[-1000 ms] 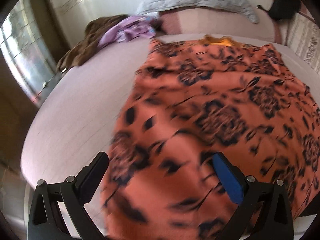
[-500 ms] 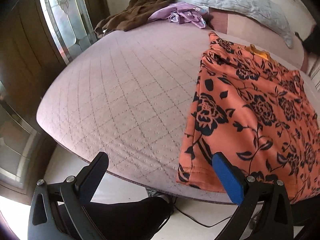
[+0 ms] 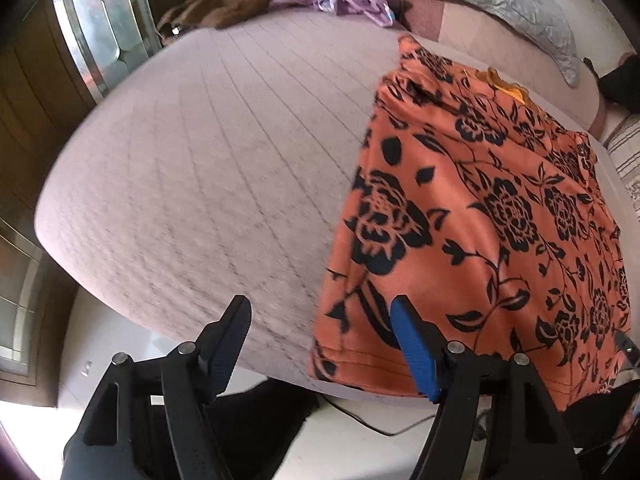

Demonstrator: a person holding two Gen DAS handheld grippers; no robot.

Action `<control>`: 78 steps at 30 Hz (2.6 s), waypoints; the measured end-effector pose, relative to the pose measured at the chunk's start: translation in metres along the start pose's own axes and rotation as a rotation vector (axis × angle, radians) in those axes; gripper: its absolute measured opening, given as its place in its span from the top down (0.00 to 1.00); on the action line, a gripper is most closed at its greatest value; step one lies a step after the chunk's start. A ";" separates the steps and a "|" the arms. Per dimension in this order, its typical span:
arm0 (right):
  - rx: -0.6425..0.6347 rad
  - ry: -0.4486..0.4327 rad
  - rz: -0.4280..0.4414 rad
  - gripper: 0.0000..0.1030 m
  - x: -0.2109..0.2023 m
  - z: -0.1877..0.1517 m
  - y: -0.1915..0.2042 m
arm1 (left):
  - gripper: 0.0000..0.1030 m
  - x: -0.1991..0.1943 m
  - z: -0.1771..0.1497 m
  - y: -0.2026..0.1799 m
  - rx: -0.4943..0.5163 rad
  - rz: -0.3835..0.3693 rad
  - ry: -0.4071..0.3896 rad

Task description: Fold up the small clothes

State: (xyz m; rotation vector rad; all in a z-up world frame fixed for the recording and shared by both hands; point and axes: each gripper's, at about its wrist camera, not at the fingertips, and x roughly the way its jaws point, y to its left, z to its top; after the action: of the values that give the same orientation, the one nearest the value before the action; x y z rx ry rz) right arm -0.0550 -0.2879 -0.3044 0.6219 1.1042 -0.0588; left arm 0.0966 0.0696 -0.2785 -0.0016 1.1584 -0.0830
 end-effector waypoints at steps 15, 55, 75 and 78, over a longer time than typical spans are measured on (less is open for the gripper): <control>-0.018 -0.010 0.018 0.33 0.005 0.001 0.008 | 0.32 0.007 0.000 -0.005 -0.005 -0.138 0.063; 0.076 -0.049 0.290 0.91 -0.029 0.054 0.004 | 0.92 -0.047 0.058 -0.014 0.113 -0.243 -0.128; 0.138 -0.079 0.277 0.91 -0.036 0.070 -0.012 | 0.92 -0.085 0.054 -0.039 0.271 -0.023 -0.297; 0.131 -0.069 0.269 0.91 -0.035 0.070 -0.009 | 0.92 -0.086 0.055 -0.039 0.269 -0.021 -0.303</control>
State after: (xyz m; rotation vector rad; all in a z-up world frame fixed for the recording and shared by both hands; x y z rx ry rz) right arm -0.0173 -0.3392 -0.2581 0.8757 0.9475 0.0796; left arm 0.1096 0.0344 -0.1759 0.2054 0.8377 -0.2486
